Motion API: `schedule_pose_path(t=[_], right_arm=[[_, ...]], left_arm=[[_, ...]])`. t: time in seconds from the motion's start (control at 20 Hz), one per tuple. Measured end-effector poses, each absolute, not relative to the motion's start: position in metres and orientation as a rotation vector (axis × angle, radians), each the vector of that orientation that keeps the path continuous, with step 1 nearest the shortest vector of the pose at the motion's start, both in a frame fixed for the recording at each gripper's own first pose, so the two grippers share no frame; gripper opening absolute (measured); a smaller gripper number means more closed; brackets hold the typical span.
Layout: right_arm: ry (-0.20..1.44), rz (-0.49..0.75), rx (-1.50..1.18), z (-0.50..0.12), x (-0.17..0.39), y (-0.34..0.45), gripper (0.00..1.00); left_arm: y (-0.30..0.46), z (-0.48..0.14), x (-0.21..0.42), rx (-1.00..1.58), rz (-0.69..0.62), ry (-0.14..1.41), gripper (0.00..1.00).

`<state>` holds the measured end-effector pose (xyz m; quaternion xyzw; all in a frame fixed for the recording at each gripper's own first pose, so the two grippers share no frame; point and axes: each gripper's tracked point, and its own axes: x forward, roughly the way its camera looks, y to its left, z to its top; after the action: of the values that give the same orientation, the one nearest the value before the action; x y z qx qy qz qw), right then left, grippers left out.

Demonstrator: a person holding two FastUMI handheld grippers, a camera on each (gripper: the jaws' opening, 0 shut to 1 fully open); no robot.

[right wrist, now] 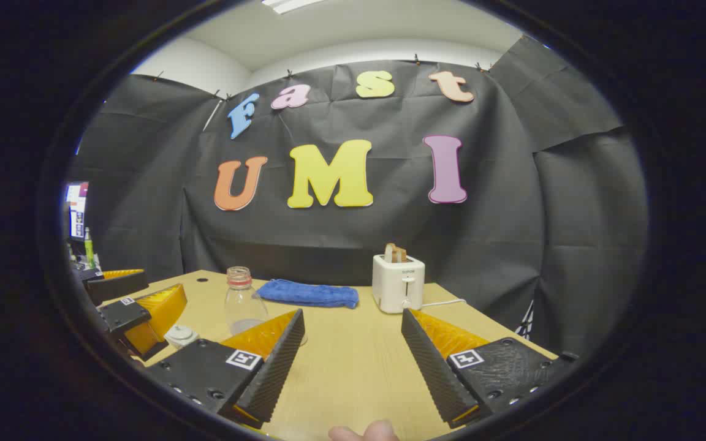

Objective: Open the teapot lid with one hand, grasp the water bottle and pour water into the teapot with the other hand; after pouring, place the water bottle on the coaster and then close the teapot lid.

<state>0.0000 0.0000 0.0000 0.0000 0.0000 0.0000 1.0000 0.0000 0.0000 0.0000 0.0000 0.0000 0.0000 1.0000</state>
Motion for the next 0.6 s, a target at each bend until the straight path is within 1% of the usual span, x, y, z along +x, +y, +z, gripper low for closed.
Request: schedule_pose_path(t=[0.2, 0.25, 0.3, 0.6], right_arm=[[-0.003, 0.002, -0.012, 0.0, 0.0, 0.005, 0.95], [-0.003, 0.004, -0.018, 0.0, 0.0, 0.007, 0.94], [-0.004, 0.007, -0.021, 0.001, 0.0, 0.008, 0.95], [-0.011, 0.016, -0.022, 0.003, -0.002, 0.014, 0.95]], left_arm=[[0.001, 0.001, 0.002, -0.013, 0.0, -0.003, 0.99], [0.001, 0.0, 0.002, -0.013, 0.0, -0.002, 0.99], [0.002, 0.0, 0.002, -0.01, 0.0, 0.0, 0.99], [0.004, -0.001, 0.003, -0.004, -0.001, 0.0, 0.99]])
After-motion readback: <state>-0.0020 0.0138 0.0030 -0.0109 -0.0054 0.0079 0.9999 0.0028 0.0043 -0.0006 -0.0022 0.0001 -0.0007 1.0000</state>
